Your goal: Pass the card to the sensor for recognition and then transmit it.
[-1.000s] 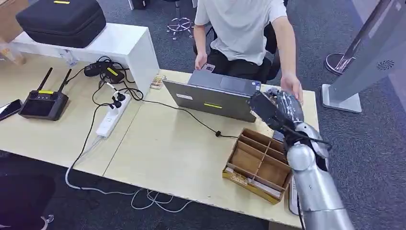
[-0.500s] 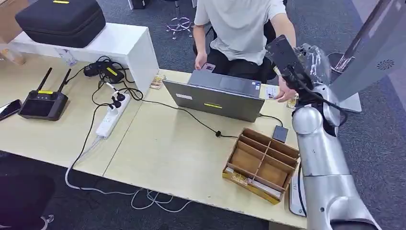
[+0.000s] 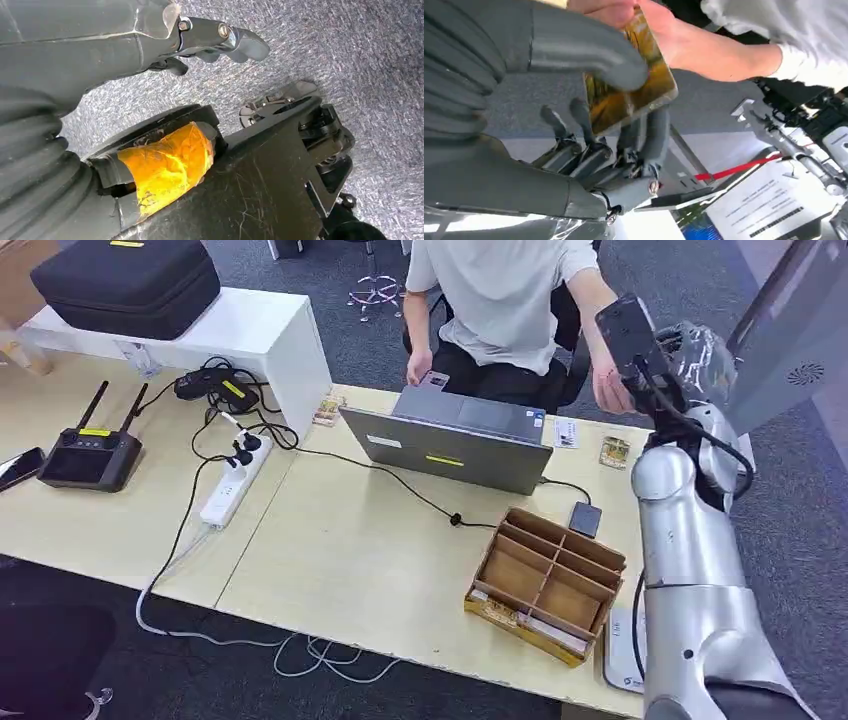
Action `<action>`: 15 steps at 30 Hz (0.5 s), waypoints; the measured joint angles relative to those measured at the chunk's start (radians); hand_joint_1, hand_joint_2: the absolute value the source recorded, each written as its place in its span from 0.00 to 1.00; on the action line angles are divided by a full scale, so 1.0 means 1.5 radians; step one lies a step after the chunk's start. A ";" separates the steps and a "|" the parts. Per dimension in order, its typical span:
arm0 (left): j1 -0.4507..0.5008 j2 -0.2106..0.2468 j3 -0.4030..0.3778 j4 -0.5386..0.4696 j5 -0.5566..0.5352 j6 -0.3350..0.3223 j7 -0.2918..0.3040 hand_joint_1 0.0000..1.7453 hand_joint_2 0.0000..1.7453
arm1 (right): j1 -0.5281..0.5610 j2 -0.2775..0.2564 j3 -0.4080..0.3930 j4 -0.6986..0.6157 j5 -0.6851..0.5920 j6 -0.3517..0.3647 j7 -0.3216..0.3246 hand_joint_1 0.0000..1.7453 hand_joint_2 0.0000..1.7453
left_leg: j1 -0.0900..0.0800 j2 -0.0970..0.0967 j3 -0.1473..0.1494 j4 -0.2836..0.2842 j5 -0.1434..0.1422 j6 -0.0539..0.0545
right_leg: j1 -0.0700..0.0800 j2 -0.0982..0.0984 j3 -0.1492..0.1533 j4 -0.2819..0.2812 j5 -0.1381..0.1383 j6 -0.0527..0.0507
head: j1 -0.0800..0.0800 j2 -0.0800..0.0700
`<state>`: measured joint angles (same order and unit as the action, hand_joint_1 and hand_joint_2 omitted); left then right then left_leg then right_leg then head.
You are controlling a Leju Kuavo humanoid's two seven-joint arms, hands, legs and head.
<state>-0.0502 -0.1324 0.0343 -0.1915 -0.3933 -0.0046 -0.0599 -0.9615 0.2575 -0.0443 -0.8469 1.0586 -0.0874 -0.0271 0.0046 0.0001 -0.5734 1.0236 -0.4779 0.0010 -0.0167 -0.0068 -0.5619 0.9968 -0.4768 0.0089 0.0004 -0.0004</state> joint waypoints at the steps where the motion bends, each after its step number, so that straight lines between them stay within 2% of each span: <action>1: 0.000 0.000 0.002 0.000 -0.001 -0.001 0.000 0.00 1.00 | 0.000 0.000 -0.007 0.003 0.002 0.000 0.000 0.00 0.00 | 0.000 0.000 0.000 0.000 0.000 0.000 | 0.000 0.000 0.000 0.000 0.000 0.000 | 0.000 0.000; 15: 0.000 -0.003 0.018 0.000 -0.002 -0.002 0.006 0.00 1.00 | 0.000 0.000 -0.050 0.013 0.016 0.000 -0.006 0.00 0.00 | 0.000 0.000 0.000 0.000 0.000 0.000 | 0.000 0.000 0.000 0.000 0.000 0.000 | 0.000 0.000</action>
<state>-0.0502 -0.1373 0.0610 -0.1915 -0.3964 -0.0076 -0.0515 -0.9608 0.2575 -0.1198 -0.8267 1.0822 -0.0874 -0.0366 0.0046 0.0002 -0.5734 1.0238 -0.4778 0.0010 -0.0167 -0.0068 -0.5619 0.9968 -0.4767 0.0089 0.0004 -0.0004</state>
